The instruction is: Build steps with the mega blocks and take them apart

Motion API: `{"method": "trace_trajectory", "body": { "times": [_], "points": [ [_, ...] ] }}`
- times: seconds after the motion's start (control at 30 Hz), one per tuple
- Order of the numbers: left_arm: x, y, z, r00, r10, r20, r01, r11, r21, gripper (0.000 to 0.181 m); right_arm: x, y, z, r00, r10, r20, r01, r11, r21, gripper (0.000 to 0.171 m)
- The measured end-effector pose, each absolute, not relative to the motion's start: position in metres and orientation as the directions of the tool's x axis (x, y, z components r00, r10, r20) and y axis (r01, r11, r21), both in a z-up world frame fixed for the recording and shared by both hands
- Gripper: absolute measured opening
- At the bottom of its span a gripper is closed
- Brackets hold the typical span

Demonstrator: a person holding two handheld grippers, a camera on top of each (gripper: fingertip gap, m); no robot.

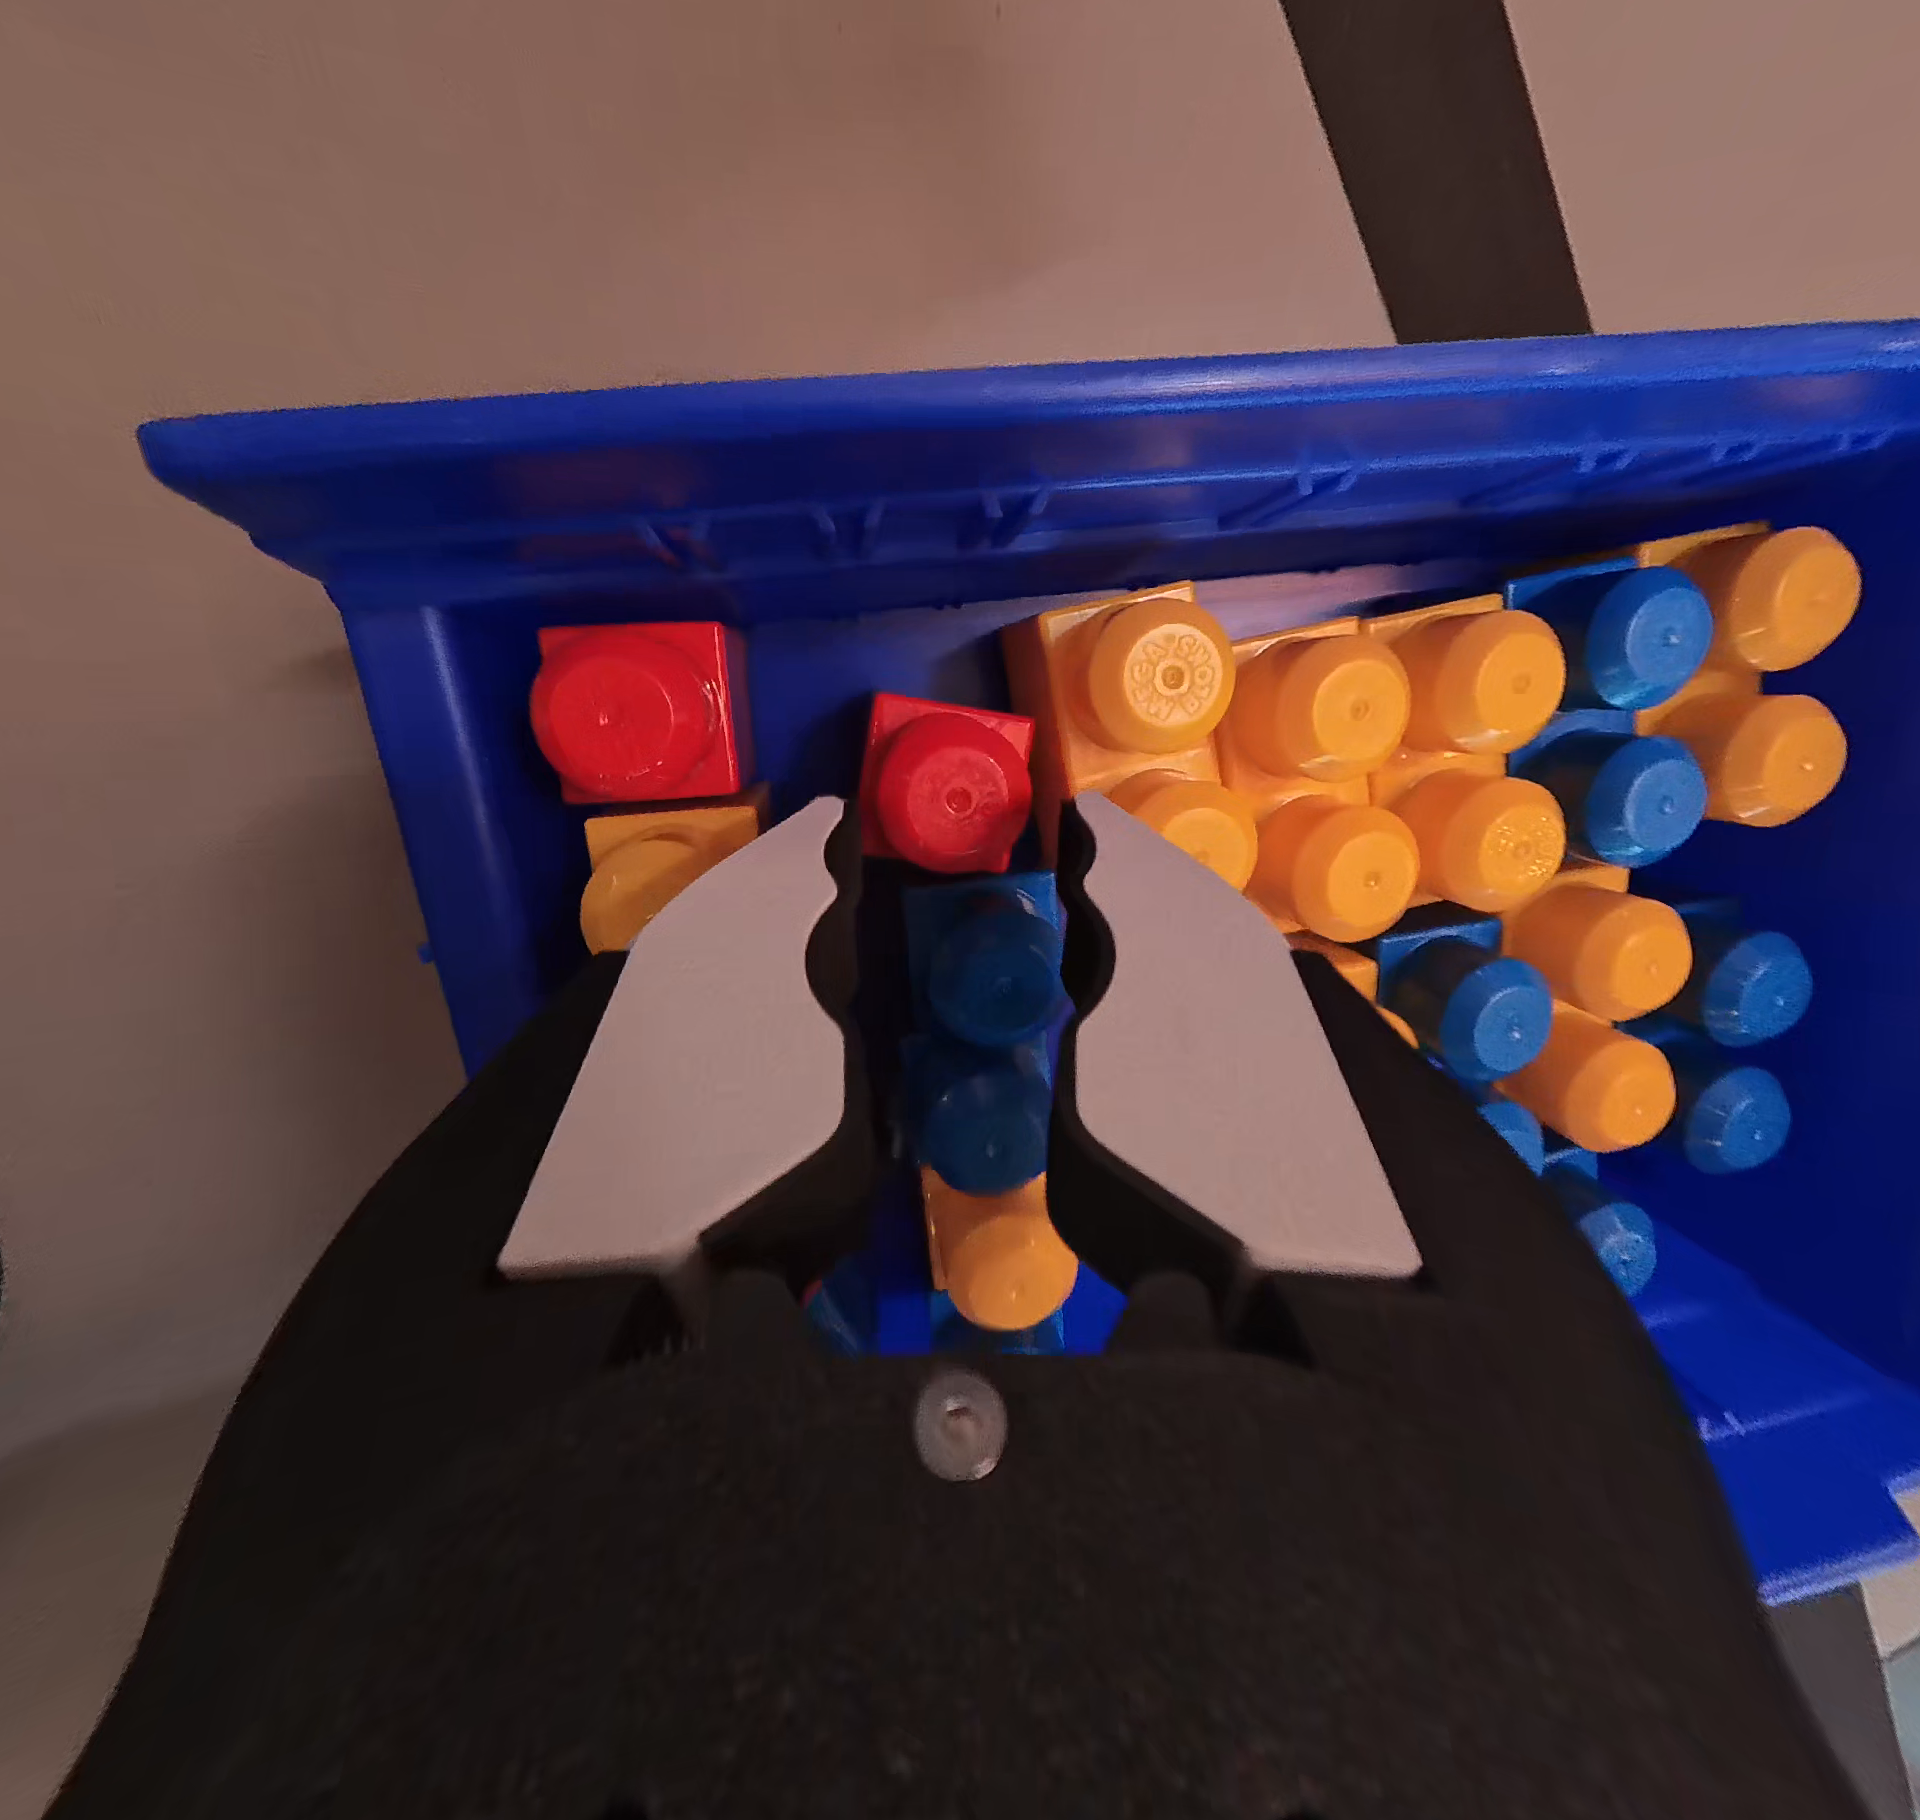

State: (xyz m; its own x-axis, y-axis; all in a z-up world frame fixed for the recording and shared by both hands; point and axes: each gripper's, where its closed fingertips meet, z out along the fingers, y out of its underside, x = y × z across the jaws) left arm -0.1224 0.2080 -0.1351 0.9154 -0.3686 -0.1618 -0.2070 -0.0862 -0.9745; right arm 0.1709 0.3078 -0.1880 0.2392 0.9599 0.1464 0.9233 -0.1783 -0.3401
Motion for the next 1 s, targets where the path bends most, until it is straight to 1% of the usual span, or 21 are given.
{"method": "trace_trajectory", "body": {
  "times": [0.1,0.17,0.23,0.3,0.37,0.43,0.53,0.63,0.77,0.87,1.0],
  "points": [
    [-0.121,0.208,-0.136,0.913,-0.373,-0.163,-0.21,-0.089,-0.974,0.0,0.174,0.306,-0.194,0.207,0.967,0.148,0.951,-0.163,-0.263,0.029],
    [-0.121,0.208,-0.137,0.912,-0.376,-0.164,-0.212,-0.09,-0.973,0.0,0.172,0.307,-0.195,0.163,0.974,0.16,0.964,-0.123,-0.236,0.028],
    [-0.12,0.208,-0.138,0.911,-0.38,-0.163,-0.213,-0.093,-0.973,0.0,0.168,0.305,-0.195,0.079,0.982,0.174,0.976,-0.041,-0.213,0.028],
    [-0.12,0.208,-0.139,0.908,-0.385,-0.165,-0.216,-0.095,-0.972,0.0,0.167,0.304,-0.194,-0.036,0.978,0.207,0.983,0.073,-0.171,0.028],
    [-0.119,0.208,-0.139,0.906,-0.388,-0.17,-0.222,-0.093,-0.971,0.0,0.167,0.303,-0.194,-0.108,0.97,0.219,0.983,0.138,-0.124,0.028],
    [-0.119,0.208,-0.139,0.904,-0.39,-0.177,-0.23,-0.092,-0.969,0.0,0.167,0.303,-0.194,-0.121,0.969,0.214,0.984,0.145,-0.102,0.028],
    [-0.118,0.208,-0.14,0.902,-0.393,-0.179,-0.233,-0.092,-0.968,0.0,0.169,0.306,-0.193,-0.079,0.975,0.207,0.989,0.102,-0.104,0.028],
    [-0.118,0.208,-0.14,0.902,-0.395,-0.177,-0.231,-0.094,-0.968,0.0,0.165,0.305,-0.186,-0.025,0.981,0.194,0.986,0.057,-0.159,0.033],
    [-0.118,0.208,-0.139,0.903,-0.391,-0.177,-0.229,-0.091,-0.969,0.0,0.153,0.309,-0.159,0.066,0.974,0.218,0.959,-0.002,-0.282,0.039],
    [-0.119,0.208,-0.138,0.905,-0.385,-0.18,-0.229,-0.085,-0.97,0.0,0.13,0.321,-0.121,0.192,0.932,0.308,0.887,-0.031,-0.46,0.039],
    [-0.119,0.208,-0.137,0.907,-0.38,-0.181,-0.228,-0.082,-0.97,0.0,0.093,0.322,-0.063,0.408,0.849,0.336,0.666,-0.025,-0.746,0.037]
  ]
}}
